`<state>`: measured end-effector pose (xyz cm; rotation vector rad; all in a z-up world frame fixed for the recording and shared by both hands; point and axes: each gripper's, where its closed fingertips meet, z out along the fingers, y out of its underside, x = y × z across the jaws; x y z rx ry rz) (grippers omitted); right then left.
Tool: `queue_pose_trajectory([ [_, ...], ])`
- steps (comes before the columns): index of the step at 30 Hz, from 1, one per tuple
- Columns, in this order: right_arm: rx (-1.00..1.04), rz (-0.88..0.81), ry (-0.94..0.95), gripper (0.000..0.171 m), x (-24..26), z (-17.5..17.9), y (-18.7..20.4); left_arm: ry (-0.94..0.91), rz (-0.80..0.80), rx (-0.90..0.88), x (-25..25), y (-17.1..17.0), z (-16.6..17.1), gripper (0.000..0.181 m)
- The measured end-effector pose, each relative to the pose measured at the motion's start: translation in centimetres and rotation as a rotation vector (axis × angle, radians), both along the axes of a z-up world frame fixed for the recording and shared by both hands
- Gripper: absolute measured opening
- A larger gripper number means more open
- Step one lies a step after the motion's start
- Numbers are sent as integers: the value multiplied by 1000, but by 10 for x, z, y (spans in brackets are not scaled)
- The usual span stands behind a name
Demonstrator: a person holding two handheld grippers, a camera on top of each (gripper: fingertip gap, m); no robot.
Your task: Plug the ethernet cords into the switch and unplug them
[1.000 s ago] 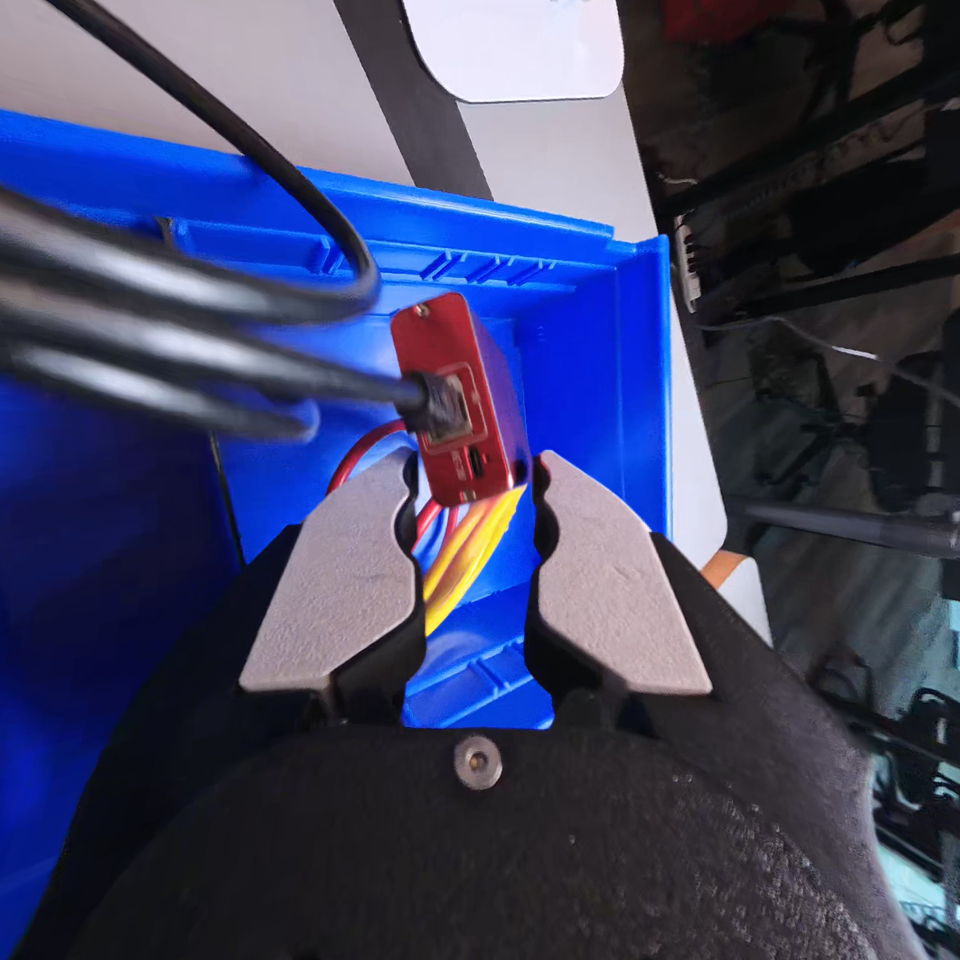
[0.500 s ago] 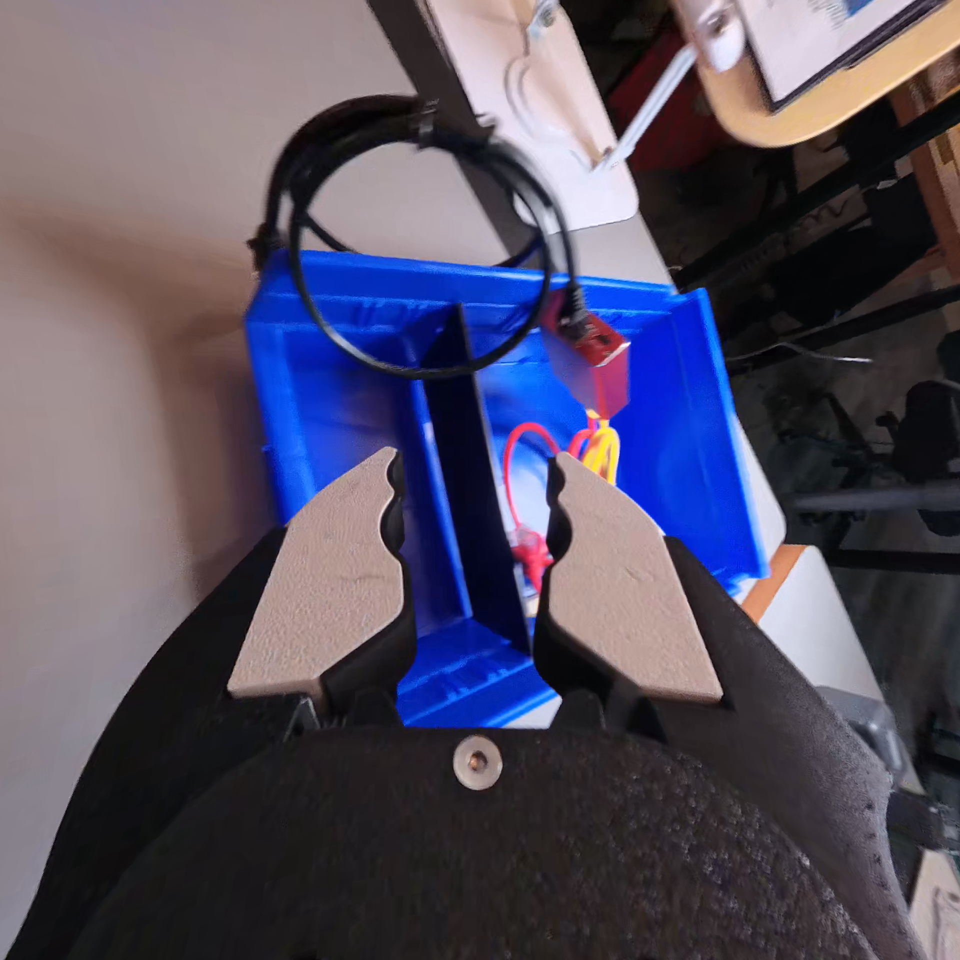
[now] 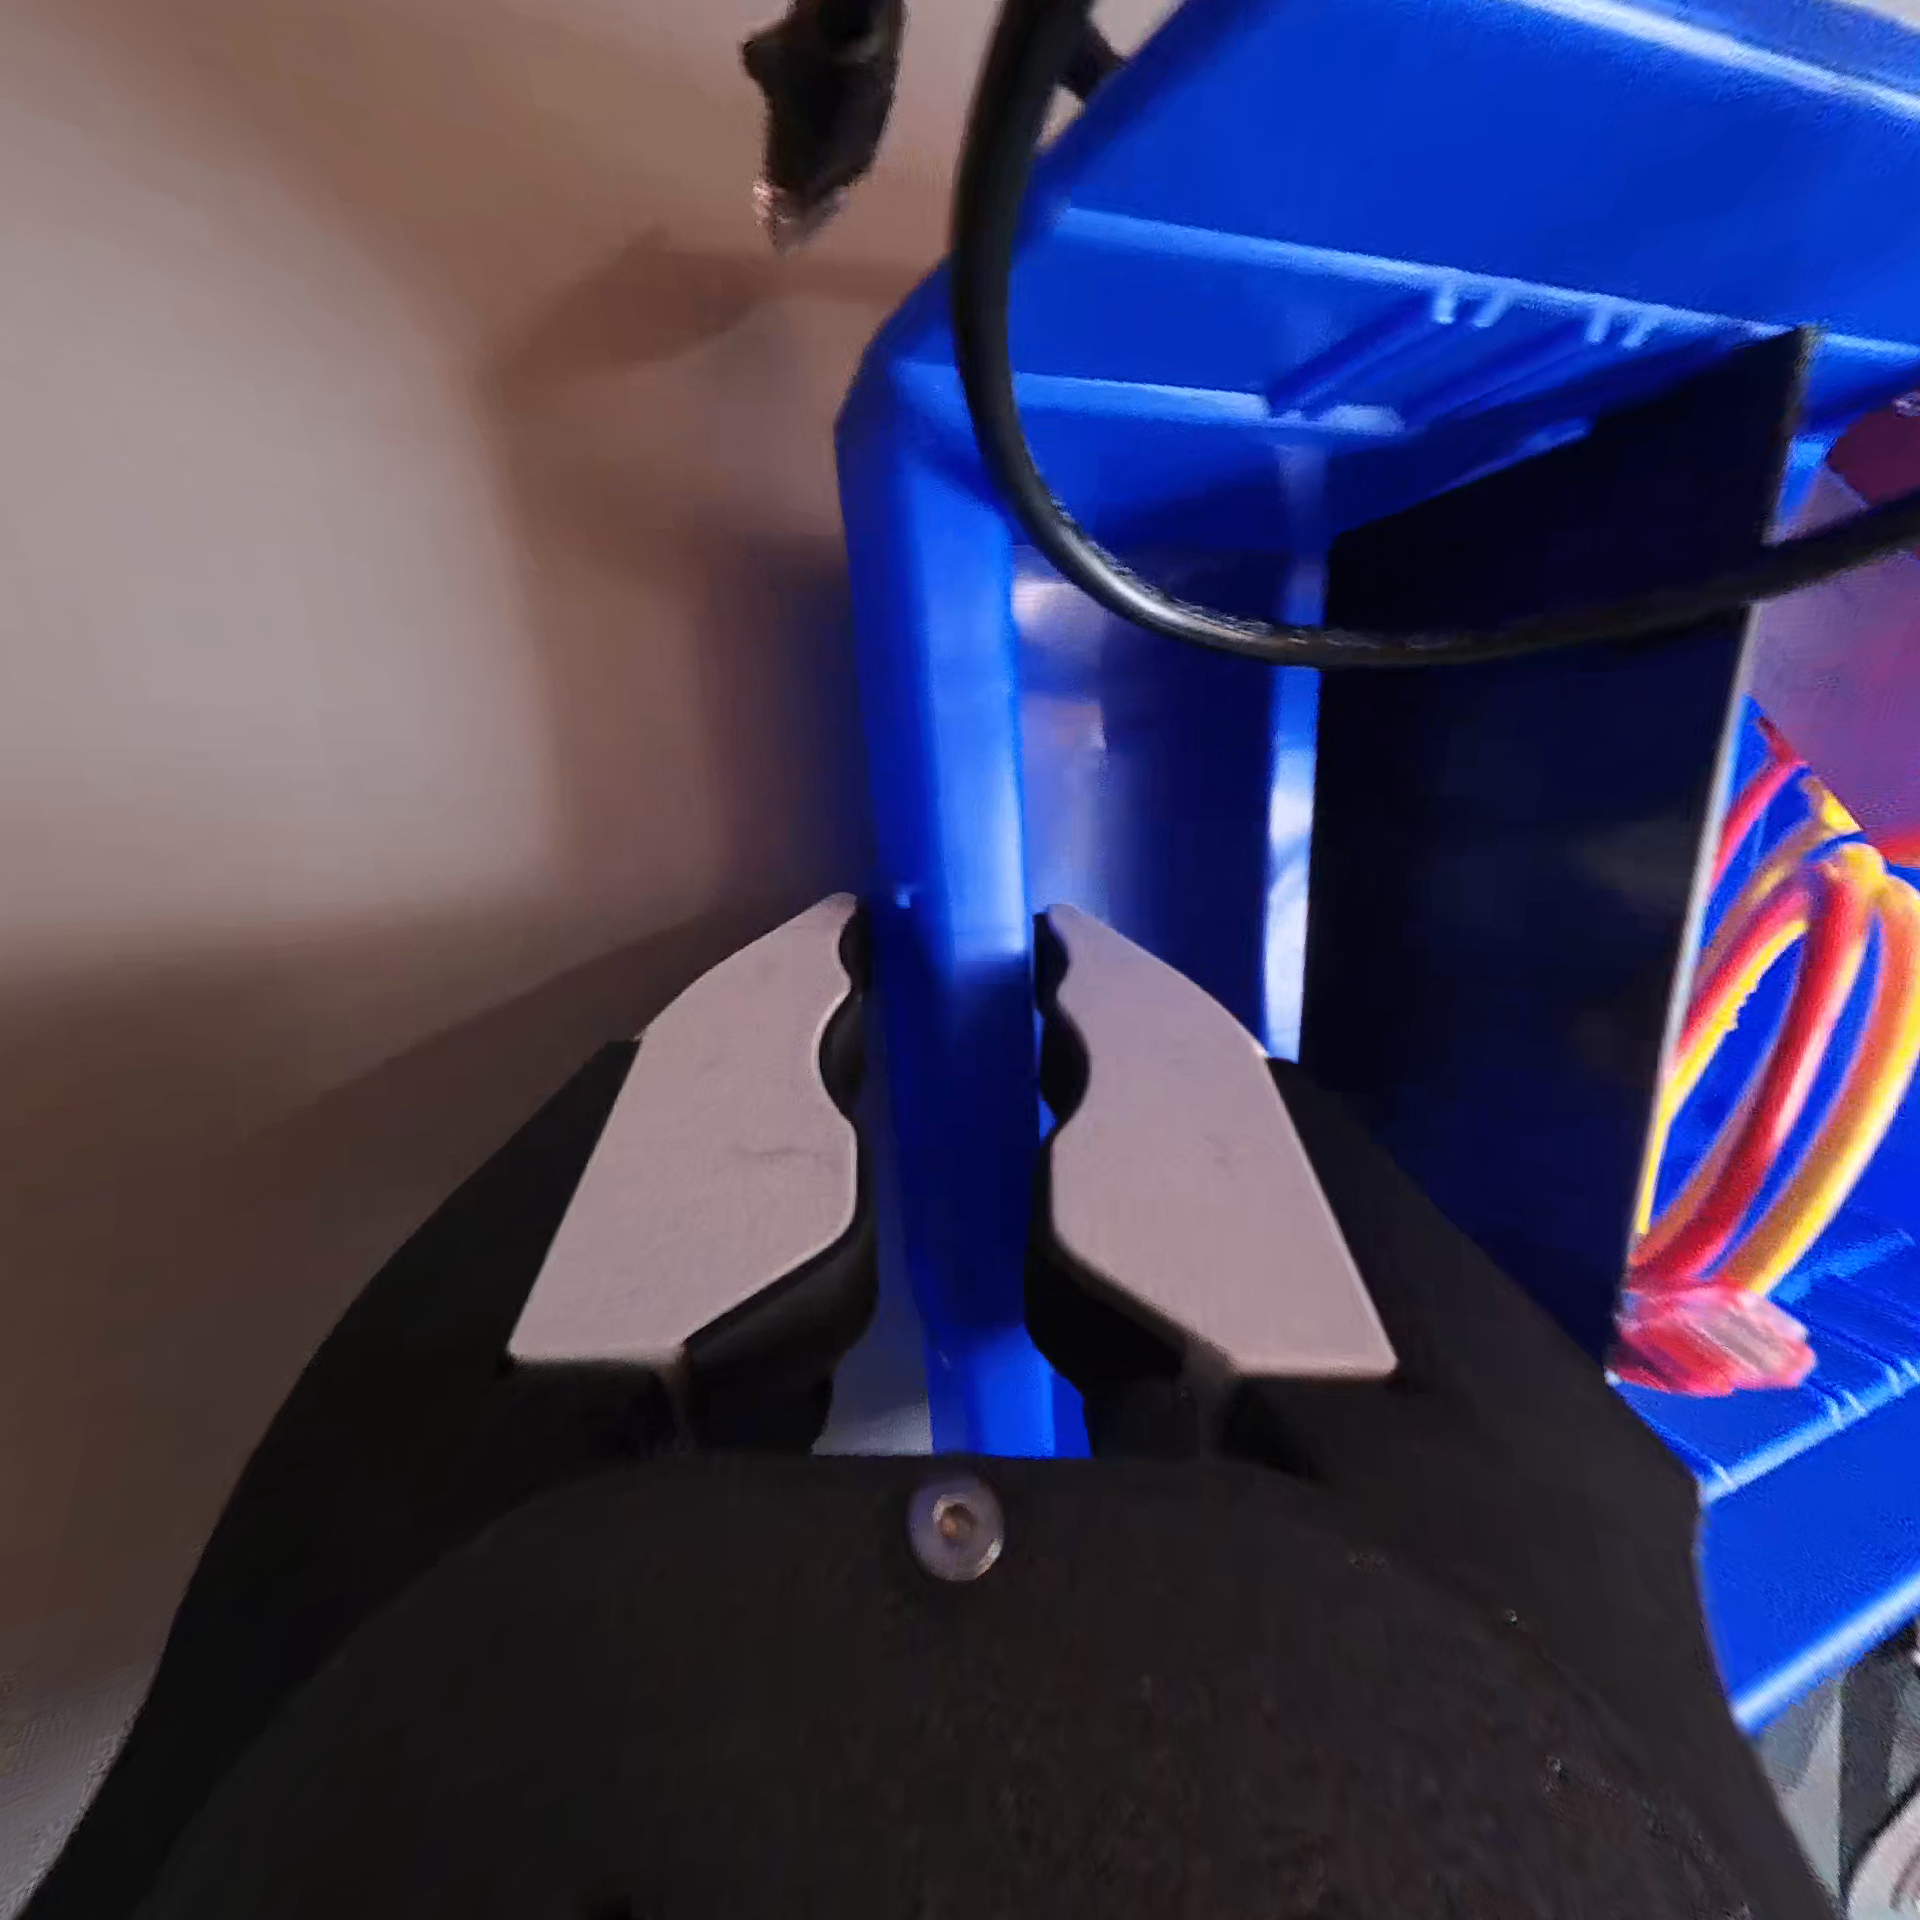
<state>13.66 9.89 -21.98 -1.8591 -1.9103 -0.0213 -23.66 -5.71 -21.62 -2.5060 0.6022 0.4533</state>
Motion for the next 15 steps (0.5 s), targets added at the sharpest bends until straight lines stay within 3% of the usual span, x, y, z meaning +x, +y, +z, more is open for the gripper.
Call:
queue_pose_trajectory([
  [3, 68, 48, -1, 27, -4, 0, 0, 52, -94, -5, 1, 9, -4, 31],
  [9, 115, 116, 8, 28, -9, 1, -30, 75, -233, 15, 42, 20, -3, 28],
  [15, 129, 257, 26, 28, -19, 1, -99, 74, -638, 57, 137, 19, -3, 29],
])
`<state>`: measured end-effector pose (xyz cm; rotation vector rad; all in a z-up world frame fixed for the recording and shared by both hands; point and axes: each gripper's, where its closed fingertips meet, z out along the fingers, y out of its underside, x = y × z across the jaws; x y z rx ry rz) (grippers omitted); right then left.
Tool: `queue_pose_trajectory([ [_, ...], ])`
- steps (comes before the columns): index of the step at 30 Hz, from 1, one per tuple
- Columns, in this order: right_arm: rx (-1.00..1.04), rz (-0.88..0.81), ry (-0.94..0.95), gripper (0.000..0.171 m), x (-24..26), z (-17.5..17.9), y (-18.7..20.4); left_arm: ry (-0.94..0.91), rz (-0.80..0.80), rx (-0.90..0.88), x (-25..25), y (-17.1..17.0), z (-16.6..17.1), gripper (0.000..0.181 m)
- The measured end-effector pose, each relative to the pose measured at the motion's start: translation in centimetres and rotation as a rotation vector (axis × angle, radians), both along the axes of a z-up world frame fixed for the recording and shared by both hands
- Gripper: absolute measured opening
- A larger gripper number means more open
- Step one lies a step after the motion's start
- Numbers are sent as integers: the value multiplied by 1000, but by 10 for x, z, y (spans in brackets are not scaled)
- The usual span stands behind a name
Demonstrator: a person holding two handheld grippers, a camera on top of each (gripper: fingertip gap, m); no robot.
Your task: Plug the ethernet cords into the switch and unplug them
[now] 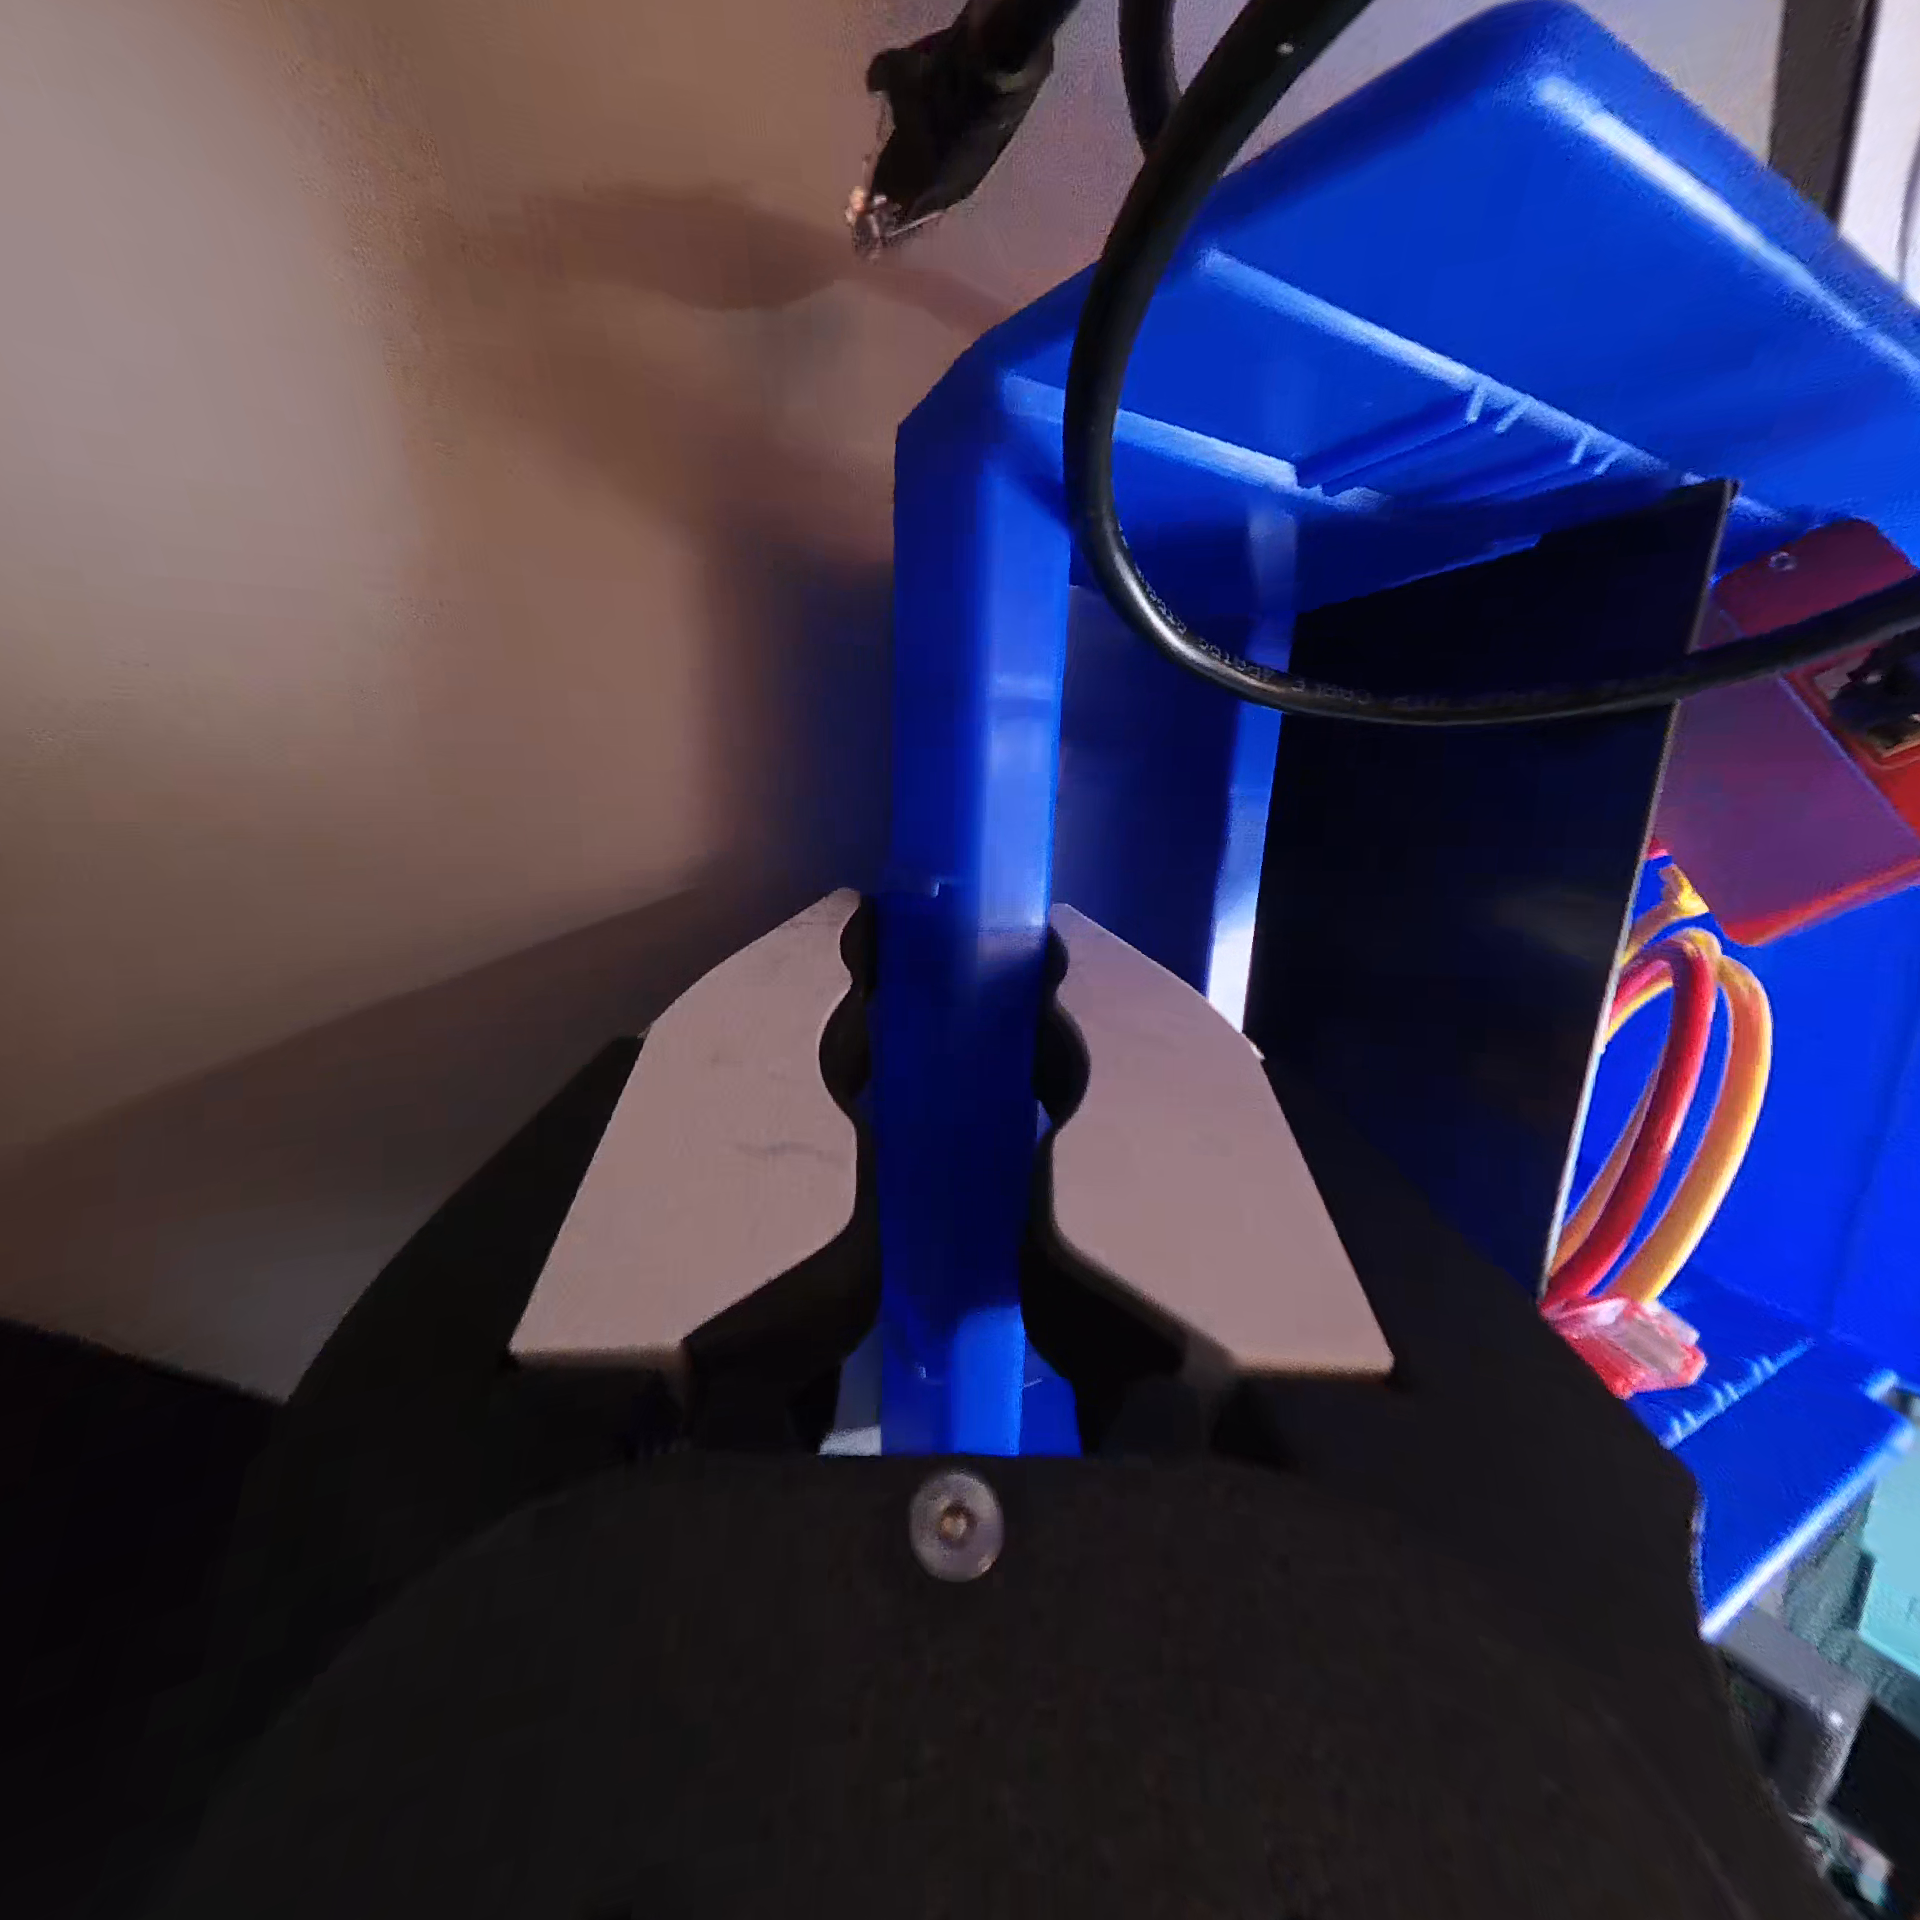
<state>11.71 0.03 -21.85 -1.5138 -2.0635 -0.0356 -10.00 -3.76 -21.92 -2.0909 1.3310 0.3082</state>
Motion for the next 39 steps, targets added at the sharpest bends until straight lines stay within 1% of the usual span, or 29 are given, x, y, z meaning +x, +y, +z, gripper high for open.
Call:
queue_pose_trajectory([
  [2, 39, 17, 13, 29, -1, 2, -16, -7, -133, 39, 24, 5, 2, 31],
  [3, 85, 15, 31, 32, 0, 6, -21, -6, -167, 67, 30, 10, 3, 31],
  [4, 121, 1, 77, 36, 0, 15, -26, -6, -153, 81, 30, 15, 4, 33],
  [5, 111, -15, 147, 41, 1, 27, -36, -10, -118, 89, 28, 20, 7, 40],
  [6, 72, -43, 236, 42, 3, 42, -46, -36, -96, 100, 27, 21, 13, 43],
  [8, 1, -123, 430, 41, 17, 75, -57, -147, -80, 148, 31, 16, 31, 41],
  [9, -10, -182, 520, 40, 29, 90, -55, -202, -66, 166, 32, 12, 41, 41],
  [11, 14, -338, 679, 39, 61, 112, -38, -349, -38, 168, 42, 2, 56, 40],
  [12, 32, -423, 747, 40, 80, 117, -27, -449, -22, 143, 51, -5, 61, 38],
  [13, 39, -504, 799, 40, 97, 118, -16, -557, -11, 99, 64, -13, 65, 36],
  [15, 22, -633, 861, 44, 121, 108, 2, -751, 16, -1, 91, -29, 70, 36],
  [17, -31, -716, 887, 48, 131, 91, 16, -862, 45, -66, 116, -40, 69, 40],
  [18, -70, -741, 889, 51, 131, 81, 21, -878, 65, -73, 125, -41, 67, 42],
  [20, -171, -775, 908, 55, 124, 65, 28, -870, 112, -57, 139, -36, 60, 46],
  [22, -249, -797, 954, 55, 115, 59, 36, -893, 180, -60, 150, -27, 56, 50],
  [24, -285, -825, 973, 52, 109, 54, 44, -907, 260, -37, 155, -13, 52, 52],
  [26, -278, -844, 972, 44, 105, 50, 50, -948, 313, -48, 164, -2, 50, 53],
  [27, -289, -833, 973, 44, 101, 50, 49, -958, 341, -31, 165, 5, 49, 52],
  [28, -298, -826, 983, 40, 99, 51, 48, -960, 368, -4, 164, 12, 48, 50],
  [29, -289, -817, 989, 34, 98, 52, 48, -979, 388, 5, 166, 17, 46, 47],
  [31, -239, -817, 988, 29, 101, 54, 49, -1025, 426, 37, 168, 23, 45, 45],
  [33, -197, -815, 973, 22, 105, 55, 50, -1000, 443, 106, 166, 27, 46, 38],
  [37, -165, -817, 957, 19, 111, 57, 47, -869, 438, 168, 167, 29, 47, 31],
  [39, -151, -823, 968, 19, 116, 64, 44, -851, 427, 184, 171, 29, 51, 29],
])
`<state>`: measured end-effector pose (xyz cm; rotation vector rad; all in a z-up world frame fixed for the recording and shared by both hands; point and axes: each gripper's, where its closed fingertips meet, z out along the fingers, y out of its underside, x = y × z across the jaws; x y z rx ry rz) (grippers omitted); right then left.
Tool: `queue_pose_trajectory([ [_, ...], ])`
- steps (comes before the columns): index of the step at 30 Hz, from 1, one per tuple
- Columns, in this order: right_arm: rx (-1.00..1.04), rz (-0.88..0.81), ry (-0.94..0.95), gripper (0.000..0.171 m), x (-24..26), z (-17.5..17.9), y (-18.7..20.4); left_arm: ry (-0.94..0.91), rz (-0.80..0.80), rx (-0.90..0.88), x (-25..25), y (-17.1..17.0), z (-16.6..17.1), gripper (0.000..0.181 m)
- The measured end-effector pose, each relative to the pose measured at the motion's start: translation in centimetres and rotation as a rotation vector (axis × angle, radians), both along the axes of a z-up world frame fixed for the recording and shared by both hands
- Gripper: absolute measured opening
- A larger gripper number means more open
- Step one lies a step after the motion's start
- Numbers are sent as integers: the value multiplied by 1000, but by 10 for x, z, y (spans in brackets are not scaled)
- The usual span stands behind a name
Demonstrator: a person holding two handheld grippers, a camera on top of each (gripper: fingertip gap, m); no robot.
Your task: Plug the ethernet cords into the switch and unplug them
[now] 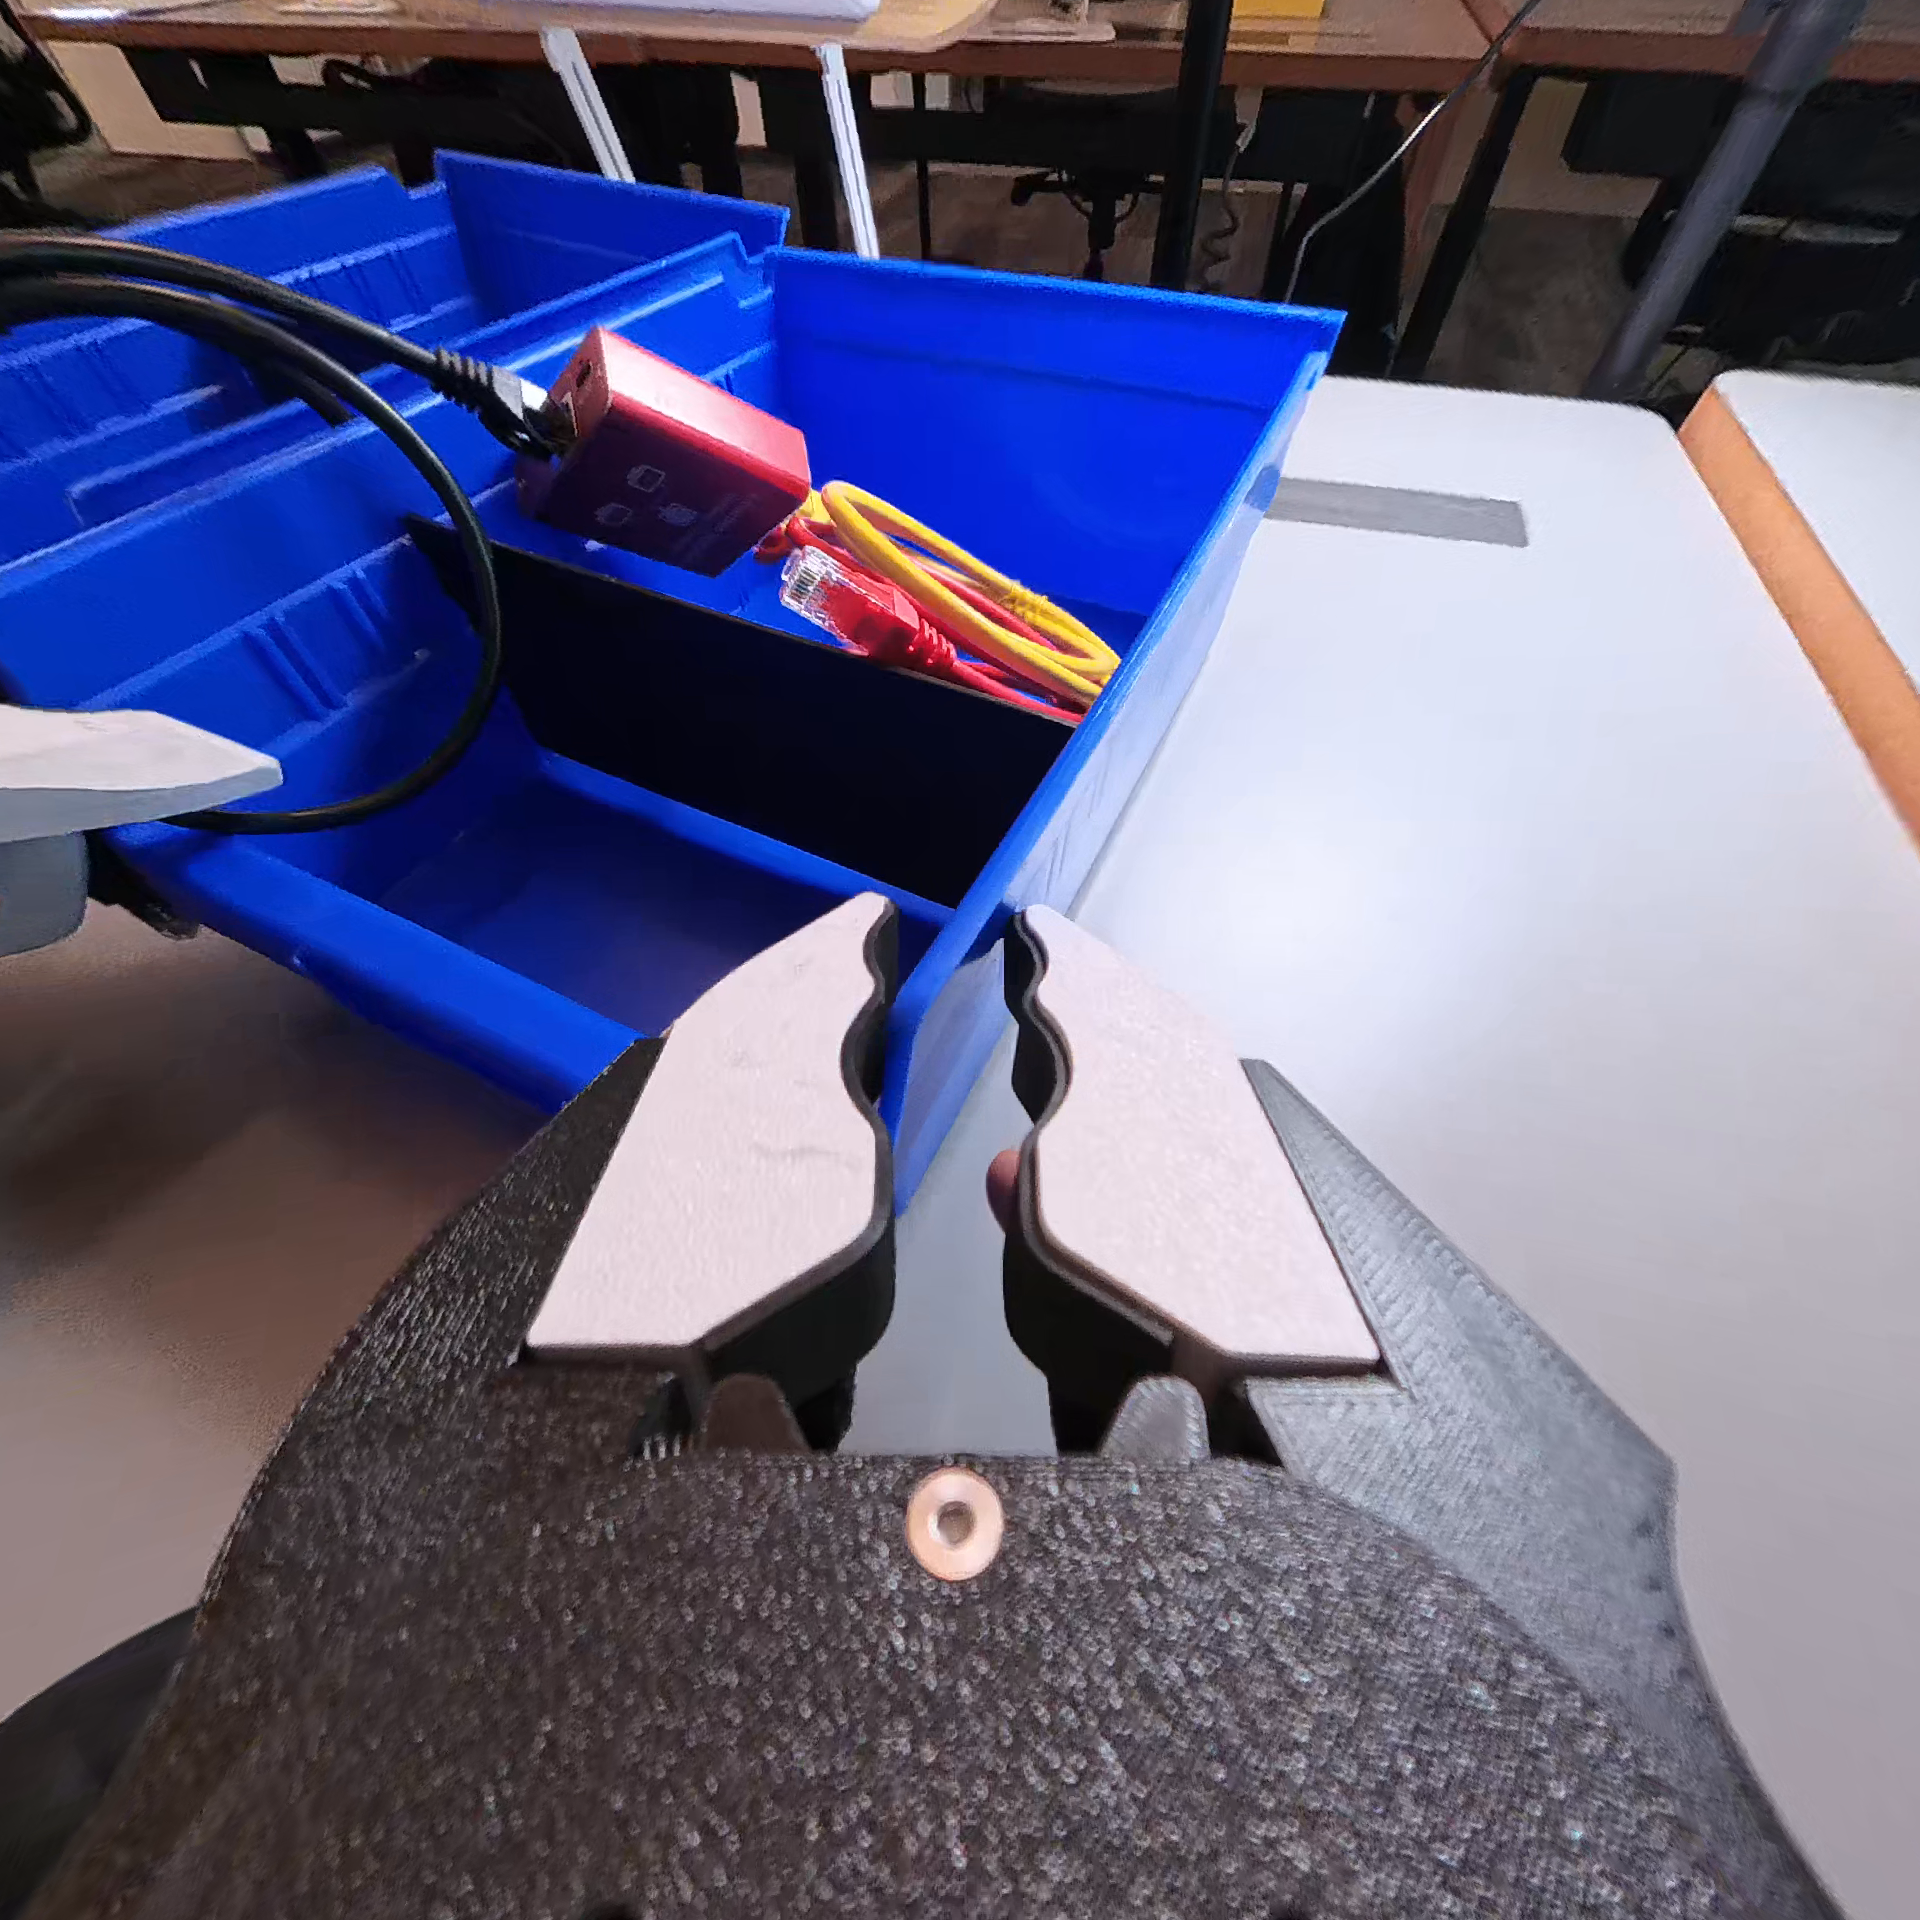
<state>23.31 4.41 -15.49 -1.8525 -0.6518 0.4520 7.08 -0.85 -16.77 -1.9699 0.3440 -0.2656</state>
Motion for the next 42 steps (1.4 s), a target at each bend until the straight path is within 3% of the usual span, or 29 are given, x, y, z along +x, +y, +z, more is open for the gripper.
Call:
queue_pose_trajectory([
  [5, 93, -72, 38, 18, 18, 41, -15, -25, -53, 60, 15, -5, 27, 28],
  [11, 256, -63, 72, 19, 0, 118, -45, 25, -39, 249, -3, -26, 102, 25],
  [16, 343, 87, 156, 20, -84, 177, -69, 105, 95, 360, -82, -69, 165, 25],
  [20, 345, 252, 215, 22, -182, 194, -94, 183, 251, 376, -172, -115, 187, 23],
  [26, 195, 491, 274, 26, -327, 169, -137, 248, 494, 300, -301, -186, 176, 20],
  [31, 68, 585, 210, 27, -408, 114, -154, 190, 606, 214, -374, -215, 129, 19],
  [35, 25, 605, 137, 27, -435, 72, -154, 177, 633, 171, -398, -219, 87, 19],
  [42, 1, 603, 80, 25, -438, 18, -144, 140, 638, 157, -408, -206, 29, 19],
])
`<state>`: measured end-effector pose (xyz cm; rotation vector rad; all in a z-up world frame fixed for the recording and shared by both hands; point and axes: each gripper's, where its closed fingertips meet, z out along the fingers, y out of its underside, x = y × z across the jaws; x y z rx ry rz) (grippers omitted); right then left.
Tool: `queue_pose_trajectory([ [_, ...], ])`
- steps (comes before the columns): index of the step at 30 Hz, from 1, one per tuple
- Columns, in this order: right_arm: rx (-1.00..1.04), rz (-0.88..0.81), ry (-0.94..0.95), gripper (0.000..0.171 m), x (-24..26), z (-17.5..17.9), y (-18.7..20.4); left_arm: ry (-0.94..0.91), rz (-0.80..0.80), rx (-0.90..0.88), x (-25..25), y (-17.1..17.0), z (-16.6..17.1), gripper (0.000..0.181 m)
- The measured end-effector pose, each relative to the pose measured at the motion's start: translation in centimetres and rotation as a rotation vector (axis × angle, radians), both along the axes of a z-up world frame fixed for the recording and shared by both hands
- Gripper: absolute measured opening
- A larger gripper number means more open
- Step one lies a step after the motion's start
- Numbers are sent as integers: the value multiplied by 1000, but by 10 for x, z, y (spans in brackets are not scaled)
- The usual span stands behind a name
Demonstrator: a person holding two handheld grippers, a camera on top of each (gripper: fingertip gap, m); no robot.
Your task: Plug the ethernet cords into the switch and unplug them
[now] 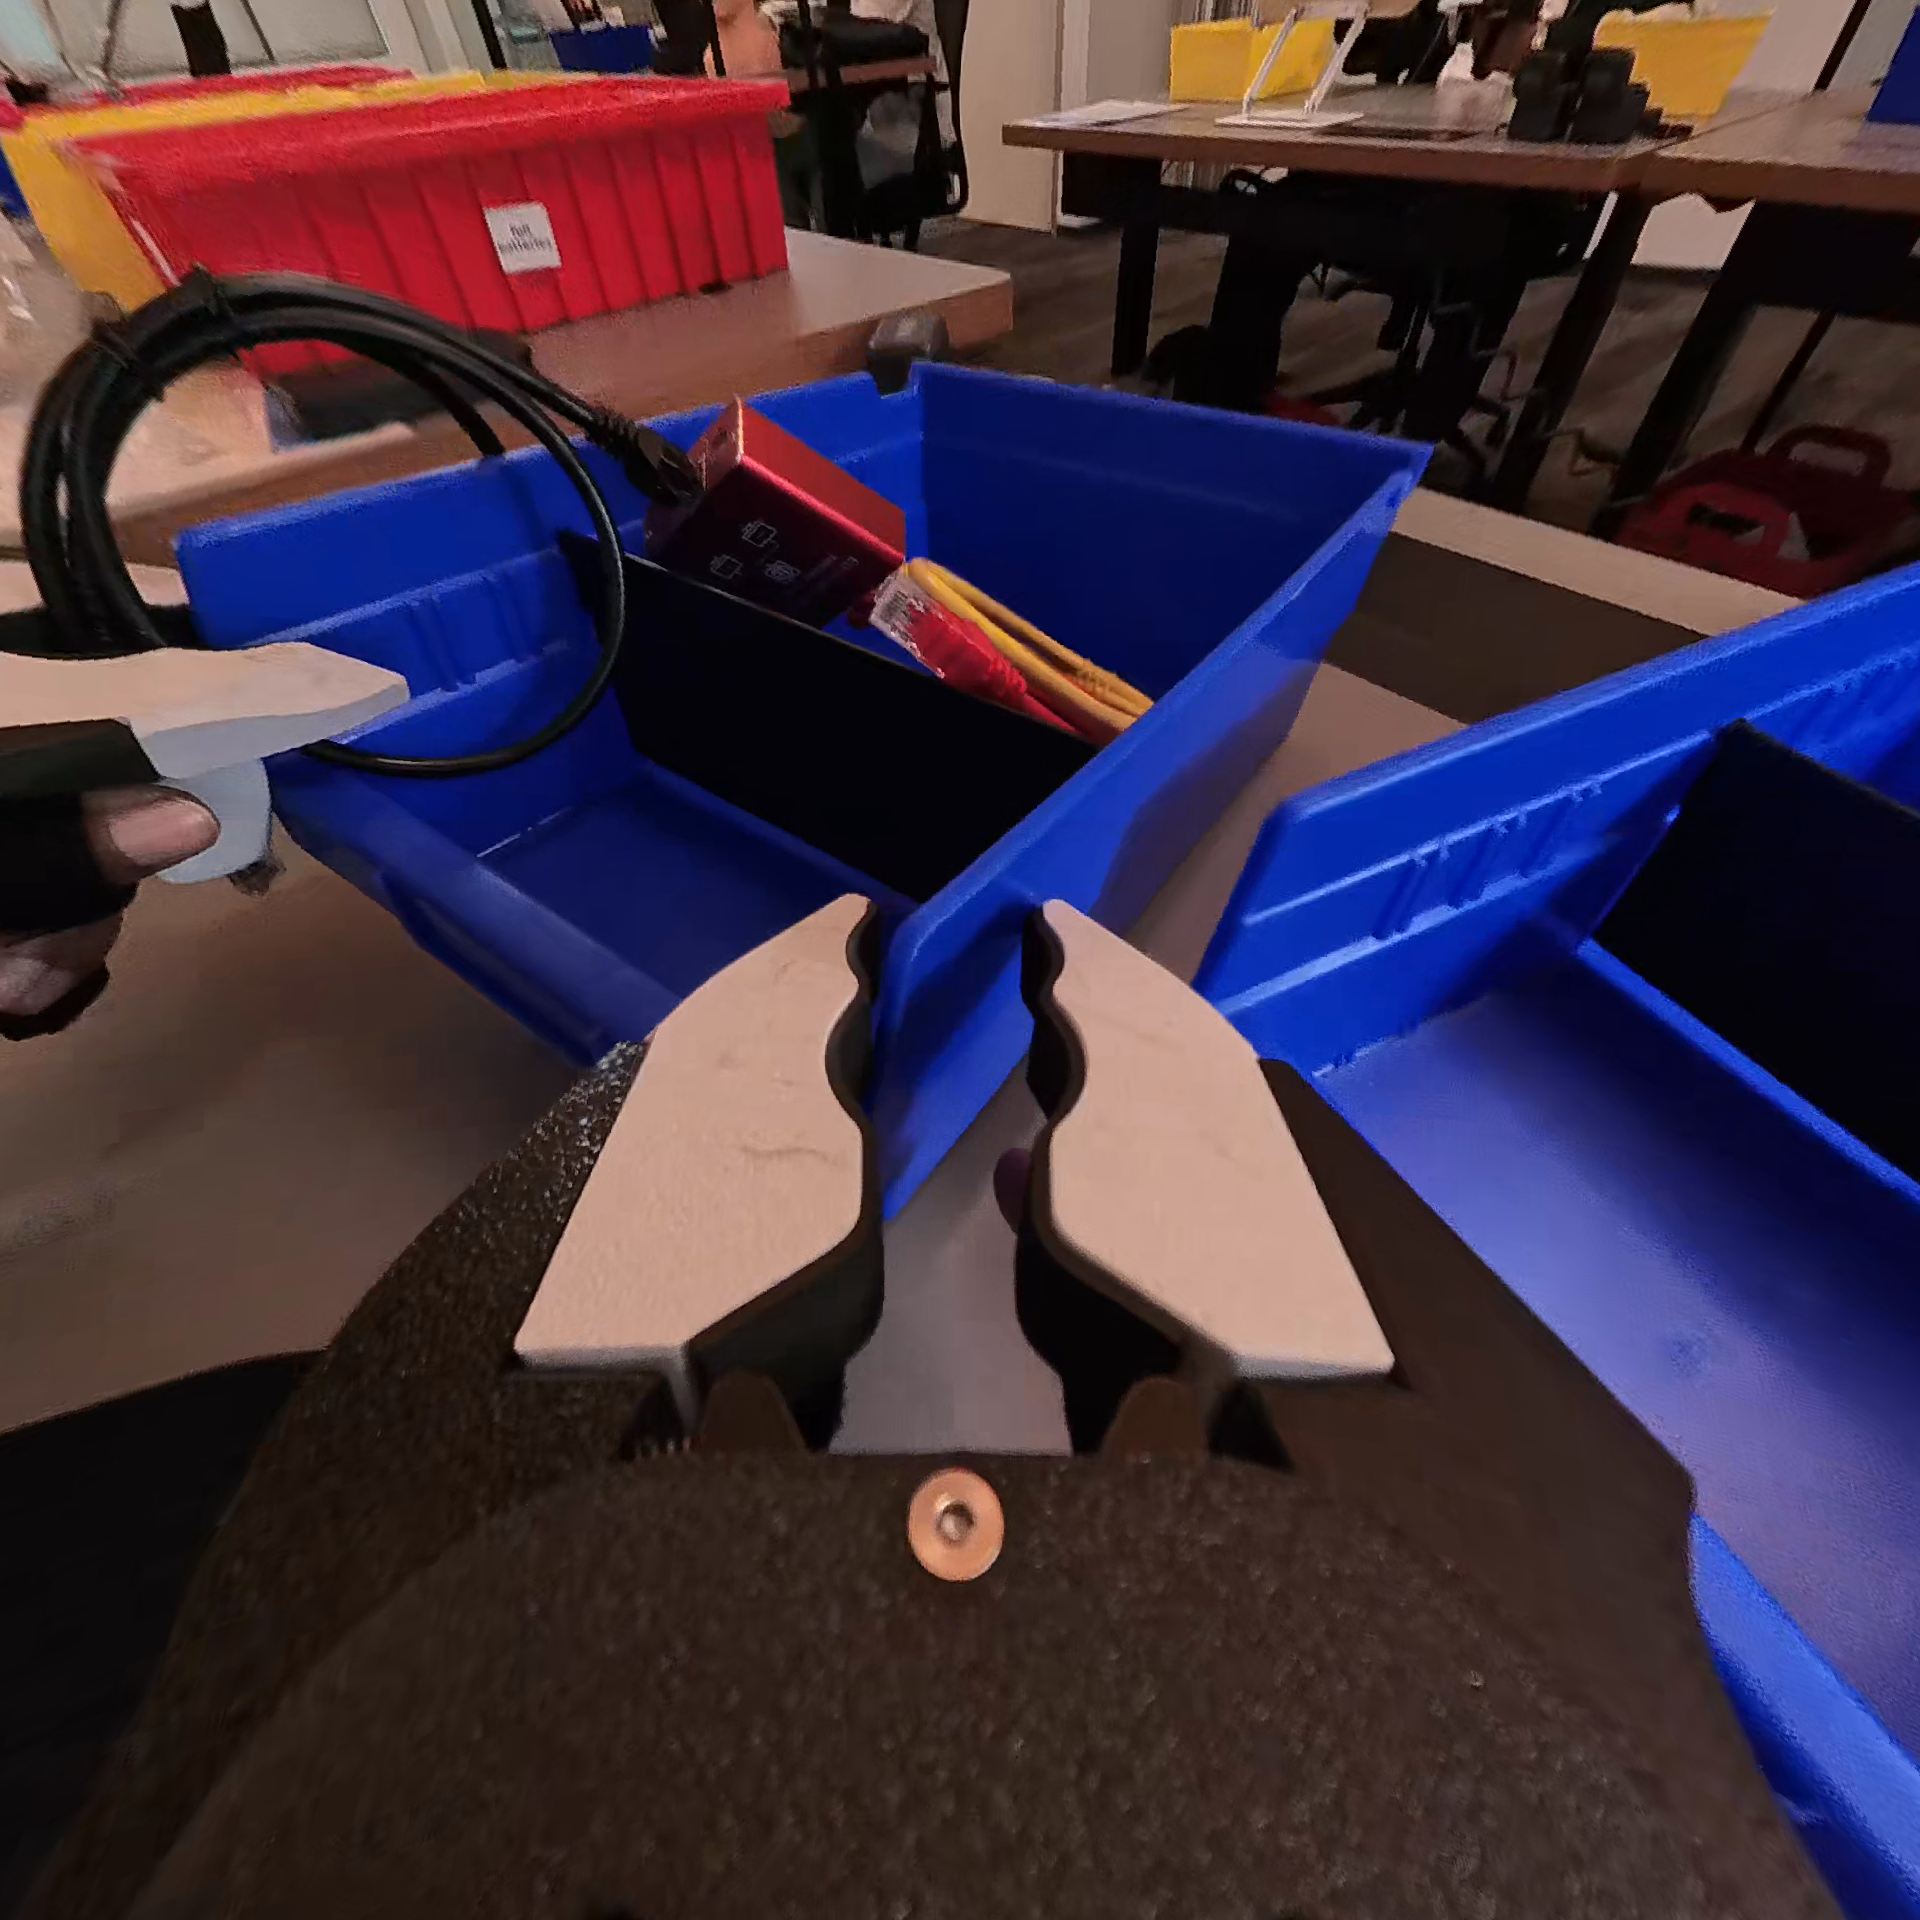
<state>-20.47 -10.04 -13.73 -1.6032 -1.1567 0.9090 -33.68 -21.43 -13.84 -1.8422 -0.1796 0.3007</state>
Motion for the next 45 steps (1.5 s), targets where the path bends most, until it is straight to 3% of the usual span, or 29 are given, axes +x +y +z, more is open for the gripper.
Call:
queue_pose_trajectory([
  [3, 54, -10, -59, 24, 1, -12, 10, 18, -13, -19, 4, 8, -14, 21],
  [5, 34, 42, -136, 25, 5, -21, 12, -24, -84, -92, 11, 12, -28, 33],
  [9, 69, 92, -91, 38, 38, 10, 17, -117, -213, -106, 16, -1, -29, 58],
  [11, 114, 112, -146, 42, 61, 17, 24, -47, -169, -105, 3, -22, -12, 59],
  [14, 171, 150, -354, 48, 87, -2, 40, 135, -132, -43, 2, -47, 43, 54],
  [16, 185, 176, -487, 52, 93, -21, 47, 222, -196, -42, 24, -44, 72, 50],
  [18, 229, 183, -581, 56, 90, -36, 52, 233, -331, -114, 58, -24, 77, 53],
  [23, 278, 184, -749, 56, 76, -70, 66, 274, -567, -534, 110, 36, 7, 60],
  [26, 302, 162, -825, 34, 84, -78, 74, 346, -625, -785, 111, 53, -41, 62],
  [28, 309, 179, -832, 29, 92, -78, 76, 370, -656, -929, 106, 55, -65, 59],
  [30, 293, 204, -828, 28, 104, -77, 74, 431, -674, -1012, 99, 58, -79, 43],
  [33, 284, 233, -825, 27, 133, -77, 70, 404, -720, -1015, 105, 62, -85, 28],
  [45, 277, 129, -881, 27, 276, -77, 109, 405, -703, -912, 112, 86, -85, 28],
])
